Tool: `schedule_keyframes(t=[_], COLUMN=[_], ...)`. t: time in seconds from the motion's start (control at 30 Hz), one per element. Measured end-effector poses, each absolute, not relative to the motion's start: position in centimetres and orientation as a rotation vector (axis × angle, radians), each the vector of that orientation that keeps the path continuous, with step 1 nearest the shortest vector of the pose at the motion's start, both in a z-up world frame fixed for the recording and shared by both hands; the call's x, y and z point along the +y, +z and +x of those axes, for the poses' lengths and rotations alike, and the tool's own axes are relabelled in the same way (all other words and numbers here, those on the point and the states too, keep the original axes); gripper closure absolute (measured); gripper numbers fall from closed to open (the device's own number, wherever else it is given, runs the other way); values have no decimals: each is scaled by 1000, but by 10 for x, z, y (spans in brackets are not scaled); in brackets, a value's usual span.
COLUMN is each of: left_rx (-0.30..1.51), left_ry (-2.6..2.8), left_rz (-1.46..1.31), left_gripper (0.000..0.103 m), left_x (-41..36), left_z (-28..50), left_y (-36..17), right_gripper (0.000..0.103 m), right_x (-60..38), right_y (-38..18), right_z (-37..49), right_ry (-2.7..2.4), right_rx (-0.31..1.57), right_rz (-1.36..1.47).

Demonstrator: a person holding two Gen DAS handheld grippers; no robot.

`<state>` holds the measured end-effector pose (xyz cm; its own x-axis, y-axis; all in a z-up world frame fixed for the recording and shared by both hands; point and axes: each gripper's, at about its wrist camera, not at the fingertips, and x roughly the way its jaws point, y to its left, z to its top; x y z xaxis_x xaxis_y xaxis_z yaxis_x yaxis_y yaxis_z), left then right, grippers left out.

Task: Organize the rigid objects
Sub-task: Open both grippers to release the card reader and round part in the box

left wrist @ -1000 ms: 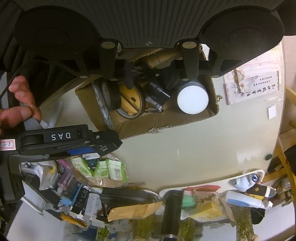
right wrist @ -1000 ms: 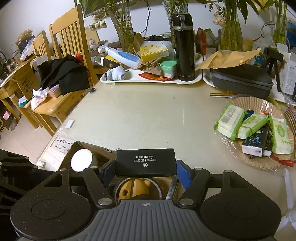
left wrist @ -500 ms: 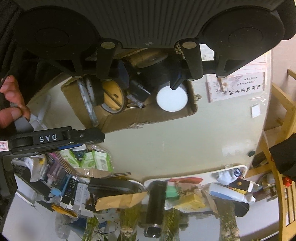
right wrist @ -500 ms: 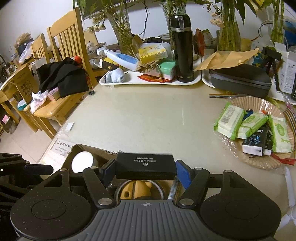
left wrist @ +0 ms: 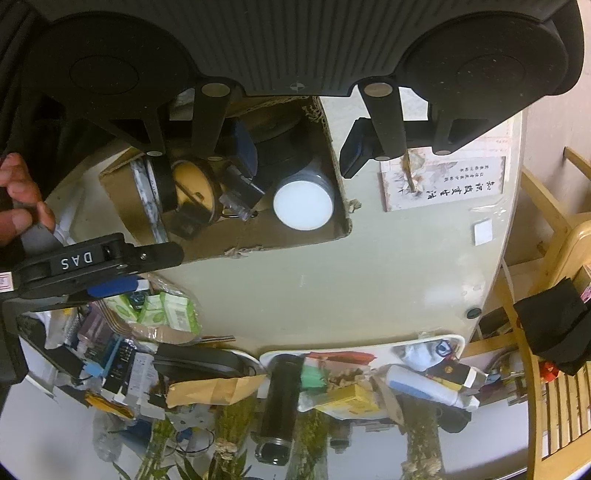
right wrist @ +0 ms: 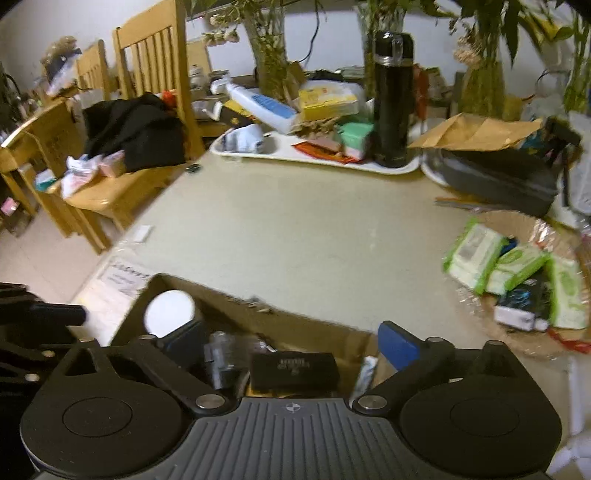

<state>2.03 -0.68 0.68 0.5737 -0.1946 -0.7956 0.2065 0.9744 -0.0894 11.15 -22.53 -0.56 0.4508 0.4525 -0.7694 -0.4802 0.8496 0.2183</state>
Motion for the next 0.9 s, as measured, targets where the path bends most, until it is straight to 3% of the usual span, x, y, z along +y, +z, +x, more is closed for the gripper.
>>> schedule_keyframes(t=[0.07, 0.17, 0.33, 0.47, 0.6, 0.9], left_rx=[923, 900, 860, 829, 805, 818], left_ry=[-226, -209, -184, -162, -147, -122], left_rz=[6, 10, 16, 8, -17, 78], left_gripper=[47, 28, 26, 9, 0, 0], left_x=[-5, -4, -4, -5, -6, -24], left_z=[18, 15, 10, 5, -2, -19], left_y=[8, 10, 12, 12, 10, -8], right_gripper=[0, 0, 0, 0, 0, 0], right_x=[-229, -235, -240, -241, -240, -232], right_y=[-7, -8, -11, -13, -17, -27], right_z=[113, 115, 109, 99, 86, 47], right_ry=[551, 518, 466, 425, 397, 359], right_rx=[944, 949, 959, 962, 981, 1041], right_rz=[-22, 1, 23, 13, 1, -50])
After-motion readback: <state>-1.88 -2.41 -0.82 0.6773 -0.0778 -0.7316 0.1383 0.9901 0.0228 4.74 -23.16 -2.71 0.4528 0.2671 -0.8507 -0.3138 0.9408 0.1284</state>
